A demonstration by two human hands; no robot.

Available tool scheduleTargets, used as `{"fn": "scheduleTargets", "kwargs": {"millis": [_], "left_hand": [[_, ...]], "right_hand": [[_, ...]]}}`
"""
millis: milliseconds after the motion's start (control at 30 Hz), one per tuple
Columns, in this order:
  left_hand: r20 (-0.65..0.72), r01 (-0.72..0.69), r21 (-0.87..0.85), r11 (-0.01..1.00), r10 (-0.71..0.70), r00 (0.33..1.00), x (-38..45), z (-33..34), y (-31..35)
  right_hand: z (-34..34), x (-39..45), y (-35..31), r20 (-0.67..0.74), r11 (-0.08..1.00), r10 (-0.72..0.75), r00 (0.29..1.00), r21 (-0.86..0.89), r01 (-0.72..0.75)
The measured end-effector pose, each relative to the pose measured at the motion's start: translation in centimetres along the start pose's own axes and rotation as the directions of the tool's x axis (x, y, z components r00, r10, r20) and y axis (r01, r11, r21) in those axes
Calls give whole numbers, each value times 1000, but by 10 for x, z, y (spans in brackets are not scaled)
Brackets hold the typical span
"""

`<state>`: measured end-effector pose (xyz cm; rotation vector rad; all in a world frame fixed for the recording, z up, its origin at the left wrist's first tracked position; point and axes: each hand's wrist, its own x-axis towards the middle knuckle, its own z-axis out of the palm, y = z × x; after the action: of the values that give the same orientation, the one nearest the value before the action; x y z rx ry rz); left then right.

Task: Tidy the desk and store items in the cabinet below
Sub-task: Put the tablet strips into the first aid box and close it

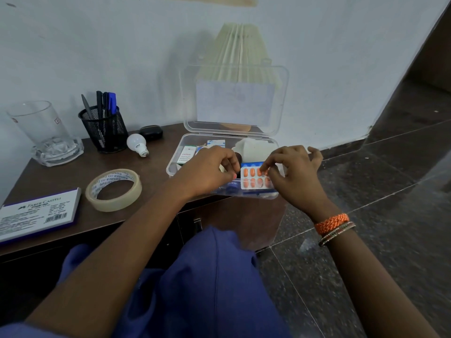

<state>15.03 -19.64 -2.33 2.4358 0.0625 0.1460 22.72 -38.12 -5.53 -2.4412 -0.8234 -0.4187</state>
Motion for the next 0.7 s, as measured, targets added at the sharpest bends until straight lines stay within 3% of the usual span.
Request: {"fn": "scheduleTargets", "kwargs": {"millis": [267,400,533,700], "left_hand": [[-25,26,203,979,-22,999,-4,2,0],[-41,28,246,969,-19,999,-5,2,1],[-89,50,173,984,-35,995,-3,-9,-1],[-294,99,184,978,-42,955,-5,-28,-11]], "right_hand": [[-6,2,-10,49,953,-66,997,-292,77],[-10,5,-13,54,944,-40,998,-326,56],[-12,18,-12,-114,998,54,992,16,-53],[-13,53,-17,-297,879,256,920,468,-94]]}}
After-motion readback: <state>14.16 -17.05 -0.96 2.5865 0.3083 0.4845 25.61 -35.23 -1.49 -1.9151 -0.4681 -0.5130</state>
